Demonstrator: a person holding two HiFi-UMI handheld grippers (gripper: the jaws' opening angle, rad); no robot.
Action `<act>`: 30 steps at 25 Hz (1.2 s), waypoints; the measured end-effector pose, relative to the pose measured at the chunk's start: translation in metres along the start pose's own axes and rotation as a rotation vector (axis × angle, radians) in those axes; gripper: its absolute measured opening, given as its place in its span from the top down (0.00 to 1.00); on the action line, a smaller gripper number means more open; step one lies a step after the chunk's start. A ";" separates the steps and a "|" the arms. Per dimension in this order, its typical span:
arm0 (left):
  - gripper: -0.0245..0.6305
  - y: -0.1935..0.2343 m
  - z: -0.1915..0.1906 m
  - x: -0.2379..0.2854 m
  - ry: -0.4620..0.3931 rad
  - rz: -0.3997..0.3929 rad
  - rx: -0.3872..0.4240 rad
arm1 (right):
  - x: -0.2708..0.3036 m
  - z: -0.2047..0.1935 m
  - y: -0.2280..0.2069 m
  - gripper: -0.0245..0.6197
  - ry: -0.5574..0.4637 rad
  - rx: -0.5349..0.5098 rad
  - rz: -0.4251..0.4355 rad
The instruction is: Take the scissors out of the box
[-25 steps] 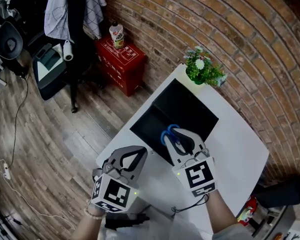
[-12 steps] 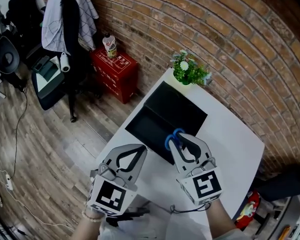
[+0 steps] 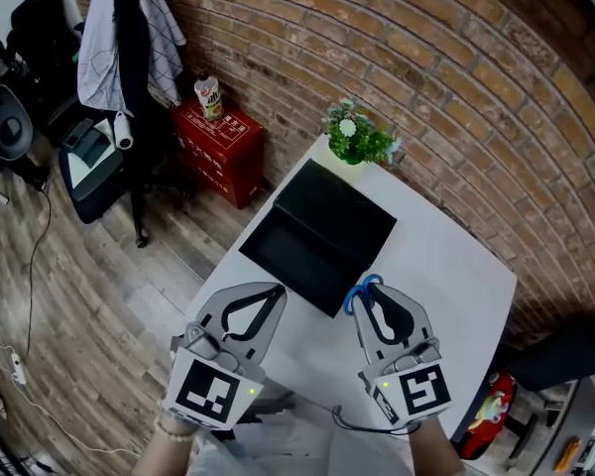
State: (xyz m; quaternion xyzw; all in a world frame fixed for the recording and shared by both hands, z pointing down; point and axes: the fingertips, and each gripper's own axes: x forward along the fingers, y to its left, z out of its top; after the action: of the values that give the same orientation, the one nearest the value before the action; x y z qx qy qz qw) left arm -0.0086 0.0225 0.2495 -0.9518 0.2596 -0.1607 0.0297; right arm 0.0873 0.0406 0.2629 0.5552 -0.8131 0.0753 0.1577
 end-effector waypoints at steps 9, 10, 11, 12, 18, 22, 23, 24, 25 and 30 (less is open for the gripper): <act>0.93 -0.010 0.019 -0.003 -0.038 -0.002 -0.010 | -0.024 0.001 -0.002 0.82 -0.016 0.030 -0.029; 0.93 -0.011 0.021 -0.002 -0.042 -0.004 -0.008 | -0.025 0.002 -0.001 0.82 -0.019 0.030 -0.028; 0.93 -0.013 0.023 -0.001 -0.045 -0.007 -0.006 | -0.026 0.003 -0.001 0.82 -0.022 0.029 -0.026; 0.93 -0.014 0.025 0.000 -0.048 -0.009 -0.005 | -0.027 0.004 -0.002 0.82 -0.023 0.027 -0.025; 0.93 -0.019 0.027 0.003 -0.046 -0.018 0.003 | -0.028 0.006 -0.002 0.82 -0.027 0.011 -0.020; 0.93 -0.022 0.027 0.002 -0.046 -0.020 0.007 | -0.029 0.006 -0.002 0.82 -0.030 0.006 -0.021; 0.93 -0.022 0.027 0.002 -0.045 -0.020 0.007 | -0.029 0.006 -0.001 0.82 -0.030 0.006 -0.020; 0.93 -0.022 0.027 0.002 -0.045 -0.020 0.006 | -0.029 0.007 -0.001 0.82 -0.030 0.006 -0.020; 0.93 -0.022 0.027 0.002 -0.045 -0.021 0.005 | -0.029 0.007 -0.001 0.82 -0.029 0.006 -0.020; 0.93 -0.023 0.027 0.005 -0.050 -0.024 0.001 | -0.029 0.006 -0.003 0.82 -0.023 0.003 -0.024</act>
State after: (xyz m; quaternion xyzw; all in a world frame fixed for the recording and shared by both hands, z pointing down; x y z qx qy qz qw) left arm 0.0148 0.0390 0.2286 -0.9585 0.2473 -0.1373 0.0347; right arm 0.0983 0.0634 0.2472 0.5659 -0.8081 0.0683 0.1485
